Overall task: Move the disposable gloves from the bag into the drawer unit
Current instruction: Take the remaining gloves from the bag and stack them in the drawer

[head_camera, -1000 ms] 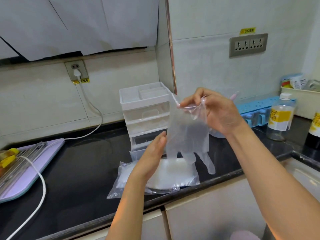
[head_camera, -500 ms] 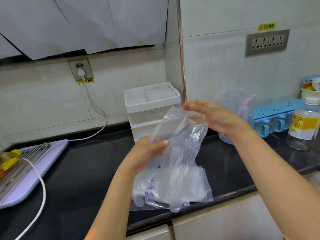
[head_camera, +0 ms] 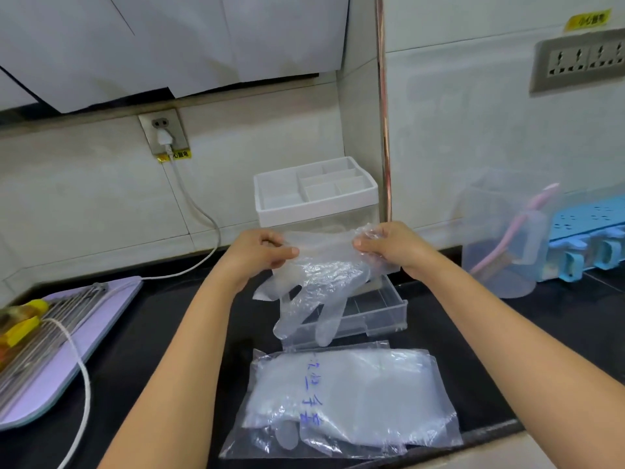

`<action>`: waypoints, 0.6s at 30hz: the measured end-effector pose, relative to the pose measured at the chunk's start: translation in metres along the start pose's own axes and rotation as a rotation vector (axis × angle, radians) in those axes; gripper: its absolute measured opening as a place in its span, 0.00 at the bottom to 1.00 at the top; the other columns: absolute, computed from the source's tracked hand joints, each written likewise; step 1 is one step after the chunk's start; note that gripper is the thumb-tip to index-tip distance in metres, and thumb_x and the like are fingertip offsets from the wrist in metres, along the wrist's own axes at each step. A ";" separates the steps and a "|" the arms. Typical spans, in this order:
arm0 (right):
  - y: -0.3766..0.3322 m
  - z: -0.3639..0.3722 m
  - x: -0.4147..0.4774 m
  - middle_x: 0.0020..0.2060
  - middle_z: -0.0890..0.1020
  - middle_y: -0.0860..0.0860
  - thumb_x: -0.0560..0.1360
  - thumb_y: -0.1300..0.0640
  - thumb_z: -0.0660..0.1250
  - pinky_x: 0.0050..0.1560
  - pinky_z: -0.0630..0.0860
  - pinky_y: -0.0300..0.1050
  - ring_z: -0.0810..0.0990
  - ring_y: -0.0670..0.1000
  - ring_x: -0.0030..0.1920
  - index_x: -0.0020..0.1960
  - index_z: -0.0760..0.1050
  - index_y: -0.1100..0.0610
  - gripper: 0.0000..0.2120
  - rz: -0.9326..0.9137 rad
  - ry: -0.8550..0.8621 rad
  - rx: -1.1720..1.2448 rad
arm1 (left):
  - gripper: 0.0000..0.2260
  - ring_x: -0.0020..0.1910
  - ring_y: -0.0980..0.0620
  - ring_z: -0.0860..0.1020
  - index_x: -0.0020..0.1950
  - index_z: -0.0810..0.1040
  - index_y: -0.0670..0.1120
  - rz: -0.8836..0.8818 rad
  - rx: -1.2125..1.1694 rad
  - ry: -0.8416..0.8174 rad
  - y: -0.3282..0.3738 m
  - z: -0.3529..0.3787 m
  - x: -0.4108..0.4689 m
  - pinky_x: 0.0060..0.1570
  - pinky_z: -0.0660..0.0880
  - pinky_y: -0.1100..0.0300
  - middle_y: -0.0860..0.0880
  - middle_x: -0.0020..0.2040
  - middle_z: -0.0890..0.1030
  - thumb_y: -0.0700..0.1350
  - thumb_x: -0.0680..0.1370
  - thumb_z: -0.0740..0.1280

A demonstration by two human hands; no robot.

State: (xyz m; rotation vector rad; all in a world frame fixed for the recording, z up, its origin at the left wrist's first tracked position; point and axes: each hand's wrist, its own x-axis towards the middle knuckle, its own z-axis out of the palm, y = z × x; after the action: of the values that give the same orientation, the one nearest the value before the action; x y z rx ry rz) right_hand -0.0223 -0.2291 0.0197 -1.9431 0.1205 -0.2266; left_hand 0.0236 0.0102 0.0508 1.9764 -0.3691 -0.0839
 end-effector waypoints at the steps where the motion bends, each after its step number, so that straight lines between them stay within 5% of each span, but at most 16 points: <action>1: 0.002 0.001 0.003 0.39 0.82 0.49 0.75 0.53 0.70 0.32 0.72 0.32 0.77 0.43 0.32 0.57 0.79 0.59 0.14 0.003 0.000 -0.013 | 0.10 0.32 0.52 0.76 0.42 0.74 0.43 -0.012 -0.032 0.019 -0.002 -0.001 0.003 0.42 0.77 0.62 0.50 0.30 0.75 0.37 0.70 0.75; 4: 0.007 0.007 0.011 0.36 0.81 0.50 0.75 0.54 0.70 0.30 0.71 0.34 0.74 0.44 0.29 0.60 0.77 0.59 0.15 0.034 0.010 -0.018 | 0.11 0.36 0.50 0.79 0.44 0.74 0.43 -0.066 -0.013 0.108 -0.013 -0.001 0.017 0.46 0.80 0.58 0.45 0.38 0.78 0.36 0.71 0.75; 7: 0.014 0.015 0.014 0.36 0.80 0.50 0.77 0.55 0.67 0.29 0.70 0.35 0.74 0.45 0.29 0.65 0.74 0.59 0.18 0.037 0.073 -0.046 | 0.08 0.42 0.49 0.79 0.45 0.74 0.45 -0.083 0.246 0.317 -0.024 0.006 0.020 0.42 0.76 0.58 0.47 0.43 0.79 0.39 0.72 0.73; 11: 0.020 0.028 0.012 0.40 0.81 0.55 0.80 0.59 0.62 0.33 0.73 0.37 0.75 0.48 0.32 0.60 0.74 0.61 0.11 0.070 0.107 -0.124 | 0.05 0.41 0.53 0.75 0.51 0.75 0.45 0.207 0.363 0.517 -0.025 0.029 0.000 0.40 0.74 0.58 0.51 0.43 0.77 0.41 0.76 0.68; 18: 0.025 0.036 0.009 0.33 0.77 0.55 0.79 0.60 0.62 0.34 0.74 0.40 0.77 0.51 0.32 0.41 0.72 0.60 0.08 0.238 0.014 -0.320 | 0.06 0.41 0.49 0.79 0.44 0.82 0.42 0.093 0.632 -0.060 -0.036 0.086 -0.006 0.45 0.78 0.55 0.47 0.41 0.82 0.40 0.75 0.65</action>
State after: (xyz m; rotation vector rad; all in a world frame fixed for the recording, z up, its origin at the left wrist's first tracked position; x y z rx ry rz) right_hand -0.0057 -0.2077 -0.0158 -2.2212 0.4159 -0.0647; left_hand 0.0065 -0.0501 -0.0190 2.5780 -0.5775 0.0399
